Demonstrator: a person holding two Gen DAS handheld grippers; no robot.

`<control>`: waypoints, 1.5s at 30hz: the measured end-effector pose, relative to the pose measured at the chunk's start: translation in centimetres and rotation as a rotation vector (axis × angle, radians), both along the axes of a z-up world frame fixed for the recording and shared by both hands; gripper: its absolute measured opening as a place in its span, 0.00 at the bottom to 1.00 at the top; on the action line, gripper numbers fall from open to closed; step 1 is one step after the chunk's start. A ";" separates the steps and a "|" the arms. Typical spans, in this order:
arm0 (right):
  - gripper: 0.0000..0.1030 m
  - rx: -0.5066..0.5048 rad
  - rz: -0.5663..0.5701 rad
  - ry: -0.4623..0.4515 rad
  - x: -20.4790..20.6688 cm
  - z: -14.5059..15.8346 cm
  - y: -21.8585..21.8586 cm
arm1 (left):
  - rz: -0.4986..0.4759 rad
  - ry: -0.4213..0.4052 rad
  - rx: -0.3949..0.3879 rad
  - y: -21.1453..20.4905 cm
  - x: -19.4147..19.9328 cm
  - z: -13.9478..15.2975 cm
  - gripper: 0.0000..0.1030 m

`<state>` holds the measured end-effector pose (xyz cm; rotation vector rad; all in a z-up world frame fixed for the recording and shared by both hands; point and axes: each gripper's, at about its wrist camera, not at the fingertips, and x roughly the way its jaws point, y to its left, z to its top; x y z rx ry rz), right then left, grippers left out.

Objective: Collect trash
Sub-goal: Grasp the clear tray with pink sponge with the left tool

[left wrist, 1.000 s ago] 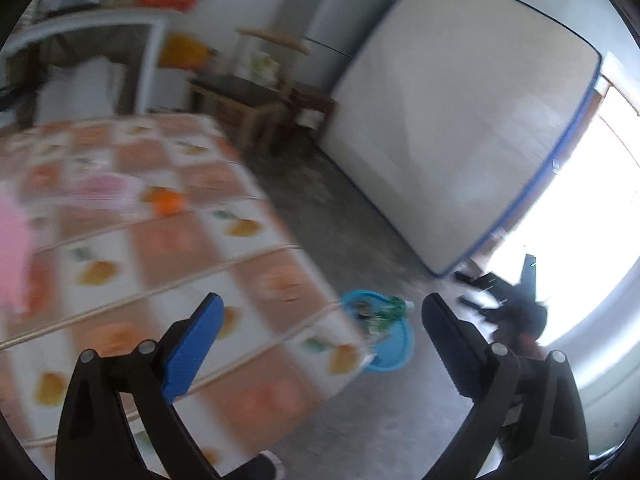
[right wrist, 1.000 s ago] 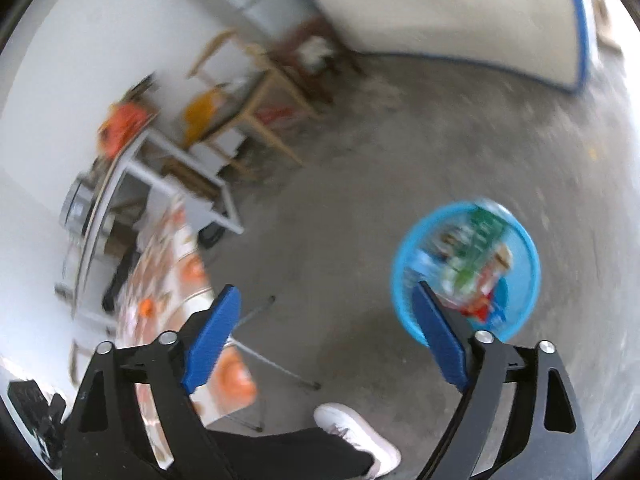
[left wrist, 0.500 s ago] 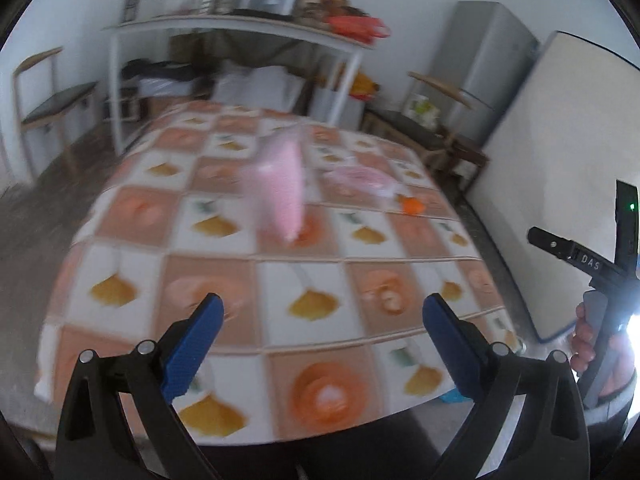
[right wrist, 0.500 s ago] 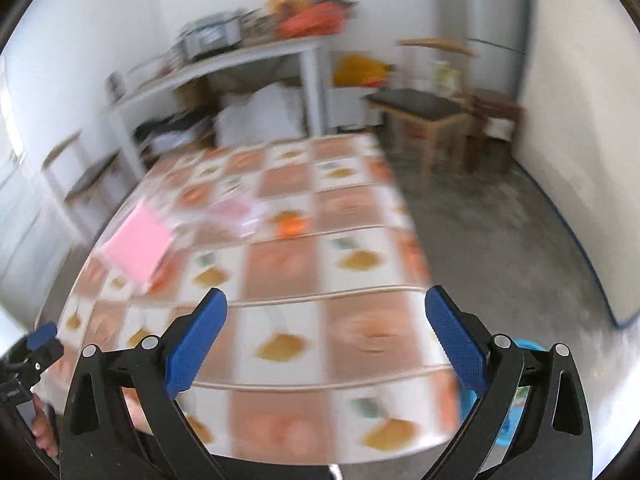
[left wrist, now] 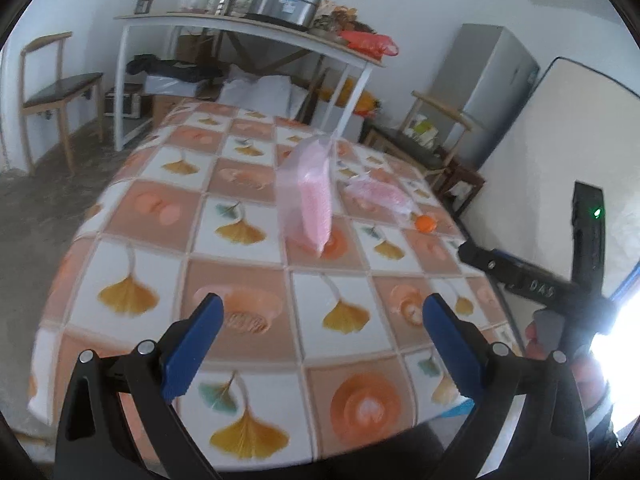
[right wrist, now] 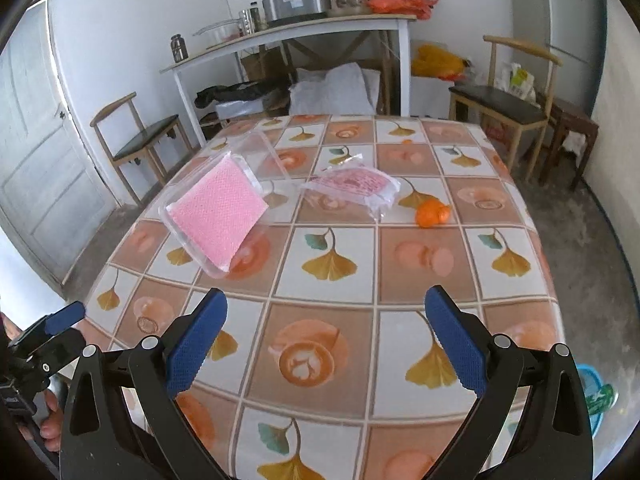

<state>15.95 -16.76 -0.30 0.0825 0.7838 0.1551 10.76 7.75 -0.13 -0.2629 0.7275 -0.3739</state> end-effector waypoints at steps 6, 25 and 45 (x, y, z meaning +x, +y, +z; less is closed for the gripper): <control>0.93 0.097 -0.002 0.011 1.3 -0.3 -0.3 | 0.014 -0.035 -0.080 -0.2 5.1 0.9 0.95; 0.89 0.133 0.052 0.090 2.4 -3.2 0.3 | 0.067 0.109 -0.066 -0.1 14.1 -2.2 0.41; 0.82 0.171 0.143 0.021 -1.4 1.1 1.0 | 0.029 0.278 -0.236 6.2 1.6 -2.5 0.69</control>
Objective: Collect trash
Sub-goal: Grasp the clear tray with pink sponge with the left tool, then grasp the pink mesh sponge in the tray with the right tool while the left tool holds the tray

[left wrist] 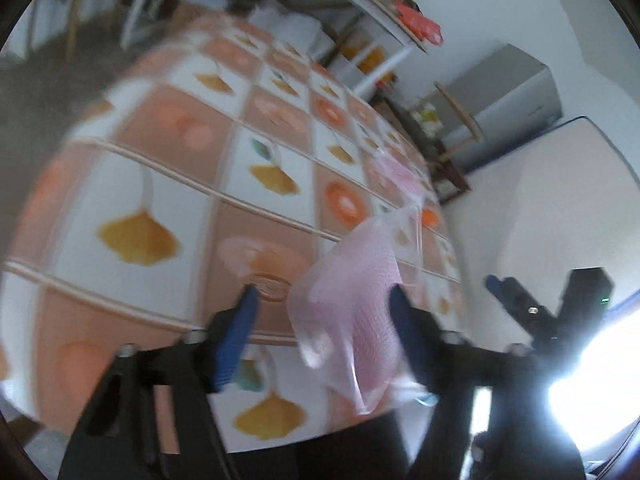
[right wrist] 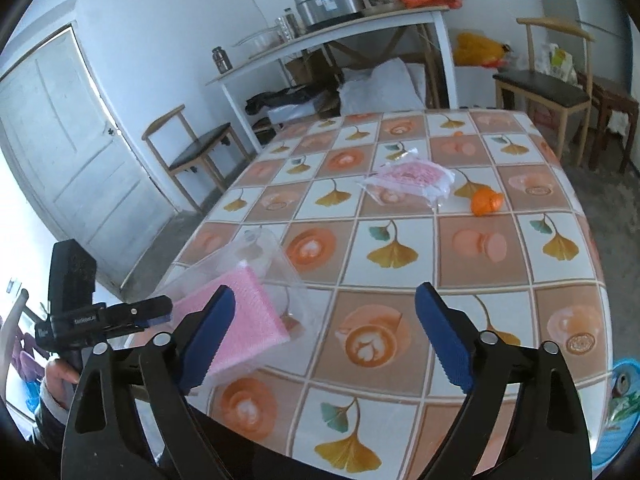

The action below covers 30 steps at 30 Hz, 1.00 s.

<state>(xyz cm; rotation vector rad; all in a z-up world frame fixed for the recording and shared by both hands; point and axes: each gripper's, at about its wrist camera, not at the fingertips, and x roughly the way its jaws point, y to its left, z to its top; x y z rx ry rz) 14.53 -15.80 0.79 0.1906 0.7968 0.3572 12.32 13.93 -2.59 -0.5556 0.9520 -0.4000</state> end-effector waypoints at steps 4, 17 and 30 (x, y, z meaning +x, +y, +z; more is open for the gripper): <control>0.79 0.002 0.028 -0.010 -0.3 0.5 0.9 | 0.018 -0.105 0.036 0.1 -1.8 1.4 0.72; 0.78 -0.063 0.316 0.116 2.4 0.8 7.3 | -0.016 -0.191 0.285 -2.0 -3.8 1.7 0.46; 0.85 -0.283 0.582 0.391 5.9 -3.9 14.5 | 0.056 -0.093 0.169 0.3 -0.9 -0.6 0.05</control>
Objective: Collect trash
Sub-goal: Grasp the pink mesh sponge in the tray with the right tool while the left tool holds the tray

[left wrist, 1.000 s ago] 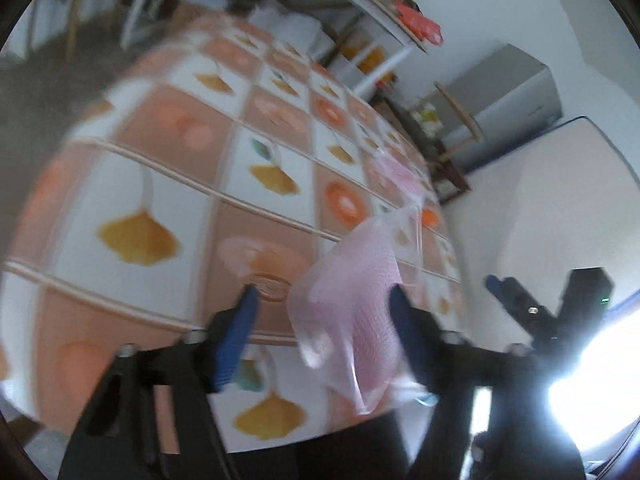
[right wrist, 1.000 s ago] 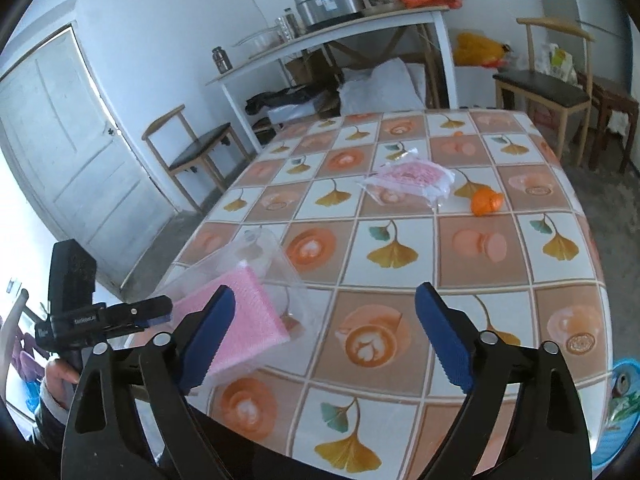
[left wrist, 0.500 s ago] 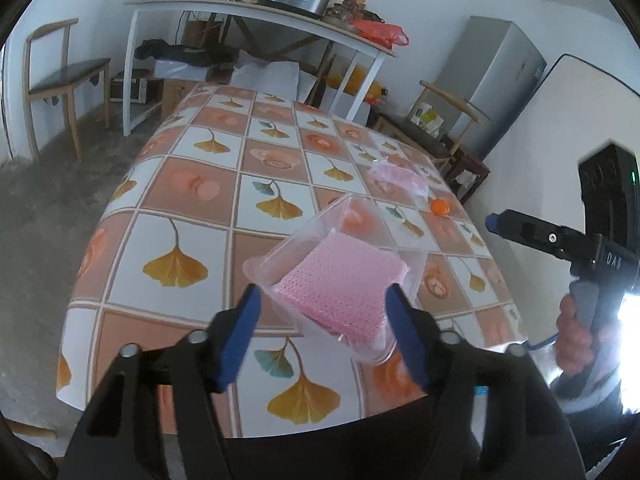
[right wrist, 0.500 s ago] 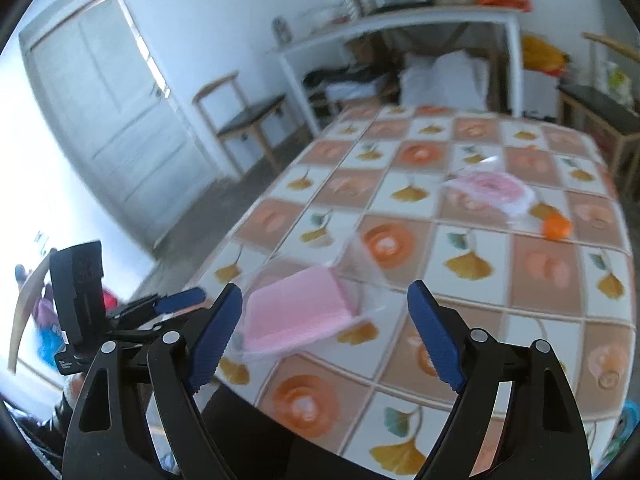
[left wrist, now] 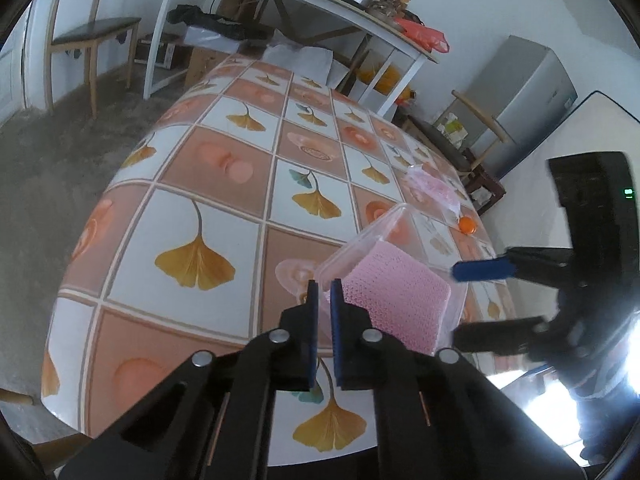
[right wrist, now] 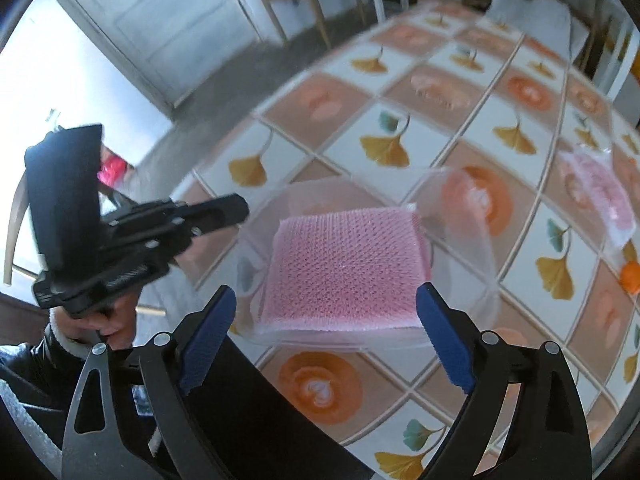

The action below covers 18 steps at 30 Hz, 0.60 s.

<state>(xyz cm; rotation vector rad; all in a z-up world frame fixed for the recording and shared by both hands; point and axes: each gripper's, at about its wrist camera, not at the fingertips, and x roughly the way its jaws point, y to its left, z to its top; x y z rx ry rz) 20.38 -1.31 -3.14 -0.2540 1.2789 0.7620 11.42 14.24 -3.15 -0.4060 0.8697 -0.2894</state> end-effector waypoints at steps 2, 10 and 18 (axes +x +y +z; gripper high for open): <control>0.86 -0.031 0.001 0.033 0.9 -1.1 0.3 | 0.001 0.001 -0.005 -0.1 0.1 -0.1 0.05; 0.92 -0.134 0.035 0.080 2.0 -3.2 1.7 | 0.000 -0.005 -0.004 -0.1 0.4 -0.2 0.05; 0.94 -0.177 0.057 0.069 2.0 -4.2 3.2 | 0.011 -0.003 -0.009 0.0 0.6 -0.2 0.05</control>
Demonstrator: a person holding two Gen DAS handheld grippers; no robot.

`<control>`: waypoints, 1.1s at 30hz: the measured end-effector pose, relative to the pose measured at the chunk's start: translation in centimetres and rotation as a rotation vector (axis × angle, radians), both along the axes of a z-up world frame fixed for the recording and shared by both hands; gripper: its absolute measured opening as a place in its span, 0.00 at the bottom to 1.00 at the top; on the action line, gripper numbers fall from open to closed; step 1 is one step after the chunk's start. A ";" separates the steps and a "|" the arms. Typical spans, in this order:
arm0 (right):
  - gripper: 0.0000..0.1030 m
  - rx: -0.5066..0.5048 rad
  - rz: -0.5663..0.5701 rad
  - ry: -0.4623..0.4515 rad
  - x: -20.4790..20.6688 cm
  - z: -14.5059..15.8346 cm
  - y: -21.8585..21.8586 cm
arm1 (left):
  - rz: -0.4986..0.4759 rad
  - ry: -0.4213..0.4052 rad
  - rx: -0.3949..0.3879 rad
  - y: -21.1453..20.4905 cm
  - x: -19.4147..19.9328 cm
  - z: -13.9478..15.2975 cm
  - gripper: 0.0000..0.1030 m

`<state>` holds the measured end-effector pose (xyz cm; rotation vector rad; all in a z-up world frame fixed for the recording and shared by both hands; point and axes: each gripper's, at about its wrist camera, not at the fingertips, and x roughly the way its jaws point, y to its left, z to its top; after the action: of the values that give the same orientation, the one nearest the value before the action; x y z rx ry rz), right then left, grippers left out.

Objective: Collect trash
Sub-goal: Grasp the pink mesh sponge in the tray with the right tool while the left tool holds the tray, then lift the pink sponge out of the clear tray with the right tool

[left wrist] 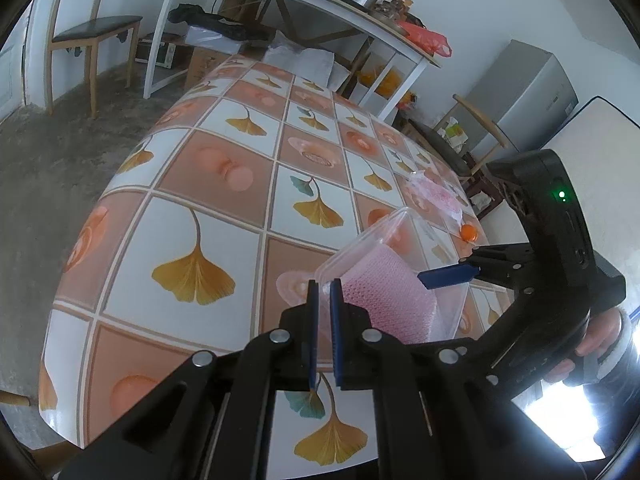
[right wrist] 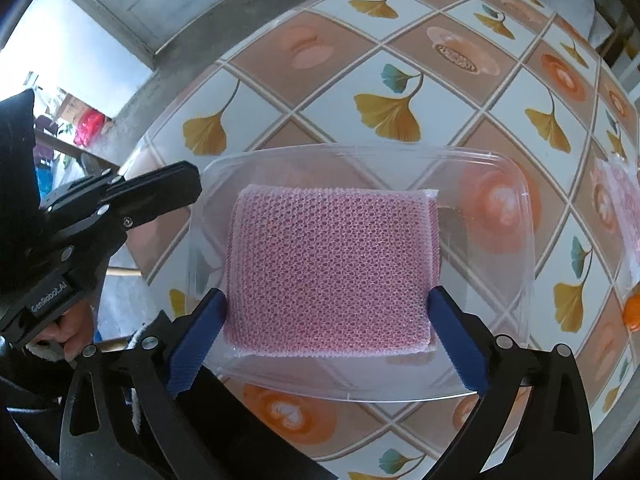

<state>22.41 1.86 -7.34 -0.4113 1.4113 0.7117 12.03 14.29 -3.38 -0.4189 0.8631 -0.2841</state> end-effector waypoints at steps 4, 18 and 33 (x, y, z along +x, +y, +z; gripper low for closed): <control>0.94 -0.002 -0.011 -0.015 0.2 -0.5 0.2 | 0.003 -0.003 0.000 0.0 0.1 0.2 0.05; 0.89 0.185 -0.128 0.089 1.1 0.5 -2.4 | 0.015 -0.005 0.027 0.0 0.4 0.4 0.05; 0.88 0.490 -0.266 0.272 3.2 2.0 -7.5 | 0.039 -0.007 0.046 -0.4 0.4 0.4 0.05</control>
<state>25.59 -5.64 -5.33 0.2614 1.4490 0.8837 12.42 13.94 -3.00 -0.3918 0.8517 -0.2292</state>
